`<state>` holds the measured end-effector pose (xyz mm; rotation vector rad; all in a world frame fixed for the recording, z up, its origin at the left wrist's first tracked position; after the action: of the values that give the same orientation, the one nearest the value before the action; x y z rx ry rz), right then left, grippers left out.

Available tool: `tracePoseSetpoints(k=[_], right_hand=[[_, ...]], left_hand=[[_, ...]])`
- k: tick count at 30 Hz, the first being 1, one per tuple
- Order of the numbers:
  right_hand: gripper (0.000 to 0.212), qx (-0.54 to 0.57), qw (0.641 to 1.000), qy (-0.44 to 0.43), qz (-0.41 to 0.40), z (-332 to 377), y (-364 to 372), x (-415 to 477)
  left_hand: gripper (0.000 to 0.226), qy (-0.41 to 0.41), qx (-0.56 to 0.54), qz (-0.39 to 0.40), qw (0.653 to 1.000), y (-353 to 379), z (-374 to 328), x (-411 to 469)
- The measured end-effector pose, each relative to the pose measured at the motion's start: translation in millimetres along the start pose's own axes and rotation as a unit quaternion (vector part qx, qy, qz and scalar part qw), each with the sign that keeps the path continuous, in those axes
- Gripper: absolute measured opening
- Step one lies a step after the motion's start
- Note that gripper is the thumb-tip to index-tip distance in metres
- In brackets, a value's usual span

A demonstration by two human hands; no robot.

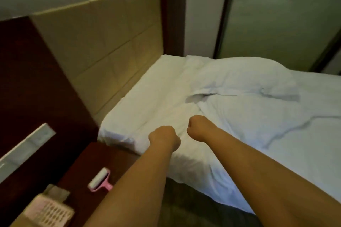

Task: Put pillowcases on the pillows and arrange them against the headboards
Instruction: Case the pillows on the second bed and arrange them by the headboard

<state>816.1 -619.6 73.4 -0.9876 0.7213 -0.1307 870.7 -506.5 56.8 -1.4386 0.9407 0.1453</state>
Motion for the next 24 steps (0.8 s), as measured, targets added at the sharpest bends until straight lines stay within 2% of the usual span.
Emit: tracePoseSetpoints(k=[3,6,9,11,14,17,21,24], right_hand=[[0.016,0.055,0.994,0.09,-0.023,-96,-12,-7],[0.028,0.097,0.983,0.157,-0.024,-160,-6,-13],[0.025,0.119,0.971,0.205,-0.028,-206,2,-6],[0.017,0.111,0.968,0.222,-0.039,-225,-4,5],[0.017,0.082,0.968,0.234,-0.049,-242,-26,38],[0.012,0.053,0.969,0.238,-0.031,-255,-49,88],[0.01,0.009,0.972,0.233,0.012,-261,-83,168],[0.01,0.024,0.975,0.221,0.021,-262,-111,233]], left_hand=[[0.016,0.078,0.06,-0.009,0.995,6,-80,10],[0.026,0.133,0.09,0.007,0.987,30,-130,29],[0.032,0.161,0.11,0.031,0.98,51,-159,54],[0.03,0.162,0.121,0.047,0.978,53,-172,81],[0.022,0.159,0.125,0.062,0.977,39,-192,131],[0.011,0.155,0.141,0.063,0.976,17,-210,187],[0.022,0.145,0.151,0.061,0.976,-27,-223,264],[0.026,0.139,0.166,0.03,0.976,-71,-232,326]])
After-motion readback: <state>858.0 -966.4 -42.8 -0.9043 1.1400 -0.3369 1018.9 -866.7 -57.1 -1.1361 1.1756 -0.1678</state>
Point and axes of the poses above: each hand's wrist, its own x-axis towards the middle knuckle, its own y-axis out of the palm, z = x × y, the point moved 9 cm from there along x, towards the middle knuckle, and after that the axes turned 12 degrees about z, right-handed, at the moved point
